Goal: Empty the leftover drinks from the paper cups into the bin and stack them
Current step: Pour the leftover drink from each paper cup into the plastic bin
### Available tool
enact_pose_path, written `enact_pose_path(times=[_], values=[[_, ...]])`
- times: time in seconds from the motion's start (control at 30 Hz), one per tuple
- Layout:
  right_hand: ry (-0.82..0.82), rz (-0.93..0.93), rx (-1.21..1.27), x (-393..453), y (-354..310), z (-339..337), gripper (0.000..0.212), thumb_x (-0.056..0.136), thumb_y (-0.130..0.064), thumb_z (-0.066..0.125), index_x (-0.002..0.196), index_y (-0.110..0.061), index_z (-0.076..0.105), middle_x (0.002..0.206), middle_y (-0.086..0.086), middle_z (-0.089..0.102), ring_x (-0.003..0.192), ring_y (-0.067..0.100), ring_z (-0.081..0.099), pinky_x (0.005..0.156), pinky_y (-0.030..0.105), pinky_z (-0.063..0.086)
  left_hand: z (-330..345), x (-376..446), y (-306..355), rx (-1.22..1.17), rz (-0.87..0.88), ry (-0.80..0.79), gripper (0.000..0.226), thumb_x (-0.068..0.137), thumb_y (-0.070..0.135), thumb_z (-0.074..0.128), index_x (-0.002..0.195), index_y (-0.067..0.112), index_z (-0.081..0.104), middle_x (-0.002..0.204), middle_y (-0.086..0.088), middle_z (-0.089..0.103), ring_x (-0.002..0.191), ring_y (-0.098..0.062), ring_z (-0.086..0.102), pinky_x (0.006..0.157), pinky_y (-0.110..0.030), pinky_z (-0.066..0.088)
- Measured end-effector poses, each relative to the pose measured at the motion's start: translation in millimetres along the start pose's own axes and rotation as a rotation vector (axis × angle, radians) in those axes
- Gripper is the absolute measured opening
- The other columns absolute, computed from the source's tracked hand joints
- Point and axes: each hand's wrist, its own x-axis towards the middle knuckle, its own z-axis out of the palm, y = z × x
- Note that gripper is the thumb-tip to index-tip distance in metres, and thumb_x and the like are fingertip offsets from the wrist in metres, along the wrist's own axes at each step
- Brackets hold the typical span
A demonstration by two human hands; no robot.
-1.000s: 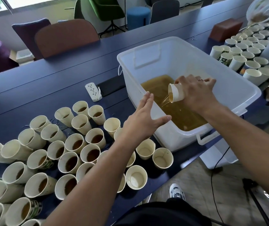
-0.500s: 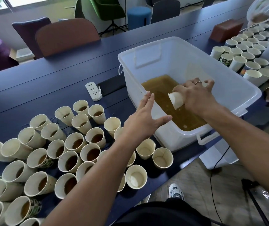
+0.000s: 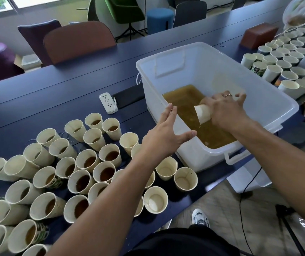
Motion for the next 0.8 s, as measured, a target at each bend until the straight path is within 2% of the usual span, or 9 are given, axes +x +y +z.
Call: enact_pose_path(times=[0.07, 0.17, 0.27, 0.37, 0.47, 0.53, 0.63, 0.7, 0.8], values=[[-0.066, 0.004, -0.027, 0, 0, 2, 0.059, 0.077, -0.021, 0.078, 0.128, -0.032, 0.051, 0.119, 0.004, 0.06, 0.114, 0.029, 0.051, 0.096, 0.051, 0.031, 0, 1, 0, 0.002, 0.0, 0.004, 0.098, 0.087, 0.074, 0.054, 0.161, 0.036, 0.002, 0.165, 0.028, -0.011, 0.15, -0.012, 0.028, 0.112, -0.049, 0.039], [-0.004, 0.018, 0.045, 1, 2, 1, 0.059, 0.077, -0.02, 0.078, 0.129, -0.031, 0.051, 0.12, 0.006, 0.062, 0.112, 0.03, 0.052, 0.094, 0.051, 0.031, 0, 1, 1, -0.002, 0.001, 0.008, 0.098, 0.087, 0.073, 0.055, 0.161, 0.036, 0.002, 0.165, 0.027, -0.011, 0.151, -0.012, 0.027, 0.112, -0.049, 0.039], [0.077, 0.059, 0.217, 2, 0, -6, 0.056, 0.08, -0.028, 0.078, 0.13, -0.029, 0.051, 0.12, 0.007, 0.063, 0.111, 0.032, 0.055, 0.094, 0.051, 0.029, -3, 1, 2, -0.013, 0.019, 0.021, 0.096, 0.088, 0.07, 0.057, 0.162, 0.034, 0.007, 0.167, 0.025, -0.005, 0.15, -0.012, 0.028, 0.114, -0.05, 0.036], [0.149, 0.161, 0.446, 0, -7, -23, 0.062, 0.08, -0.038, 0.079, 0.132, -0.025, 0.049, 0.122, 0.008, 0.064, 0.113, 0.032, 0.057, 0.098, 0.053, 0.029, -13, 0, -4, -0.152, 0.04, 0.063, 0.083, 0.089, 0.061, 0.064, 0.158, 0.032, 0.028, 0.165, 0.016, 0.021, 0.142, -0.018, 0.041, 0.115, -0.052, 0.039], [0.172, 0.232, 0.852, -10, -25, -46, 0.07, 0.078, -0.047, 0.08, 0.135, -0.028, 0.043, 0.124, -0.002, 0.06, 0.112, 0.021, 0.056, 0.101, 0.055, 0.041, -29, -7, -13, -0.315, 0.06, 0.167, 0.067, 0.089, 0.047, 0.074, 0.147, 0.035, 0.043, 0.14, 0.012, 0.056, 0.107, -0.017, 0.066, 0.1, -0.046, 0.053], [0.186, 0.233, 1.091, -17, -44, -65, 0.072, 0.079, -0.045, 0.08, 0.136, -0.026, 0.042, 0.124, -0.005, 0.056, 0.107, 0.014, 0.055, 0.091, 0.04, 0.054, -39, -14, -16, -0.36, 0.065, 0.205, 0.065, 0.087, 0.039, 0.077, 0.144, 0.035, 0.046, 0.124, 0.014, 0.063, 0.086, -0.014, 0.069, 0.09, -0.043, 0.057], [0.145, 0.158, 1.181, -24, -78, -90, 0.071, 0.08, -0.042, 0.079, 0.137, -0.025, 0.039, 0.121, -0.013, 0.051, 0.102, 0.006, 0.055, 0.07, 0.009, 0.047, -45, -28, -18, -0.466, 0.072, 0.249, 0.066, 0.085, 0.038, 0.079, 0.143, 0.032, 0.047, 0.12, 0.012, 0.065, 0.082, -0.016, 0.069, 0.085, -0.039, 0.06], [0.096, 0.08, 1.258, -25, -99, -96, 0.068, 0.078, -0.041, 0.081, 0.132, -0.03, 0.04, 0.11, -0.022, 0.052, 0.092, -0.006, 0.058, 0.06, 0.004, 0.046, -44, -36, -23, -0.516, 0.057, 0.298, 0.065, 0.084, 0.04, 0.079, 0.139, 0.031, 0.047, 0.12, 0.018, 0.063, 0.085, -0.012, 0.07, 0.081, -0.029, 0.059], [0.034, -0.012, 1.362, -26, -126, -94, 0.065, 0.073, -0.035, 0.086, 0.122, -0.031, 0.044, 0.103, -0.026, 0.056, 0.09, -0.022, 0.054, 0.064, 0.003, 0.045, -43, -49, -36, -0.549, 0.018, 0.425, 0.055, 0.082, 0.038, 0.082, 0.123, 0.042, 0.045, 0.106, 0.036, 0.061, 0.083, -0.005, 0.07, 0.072, -0.018, 0.055]])
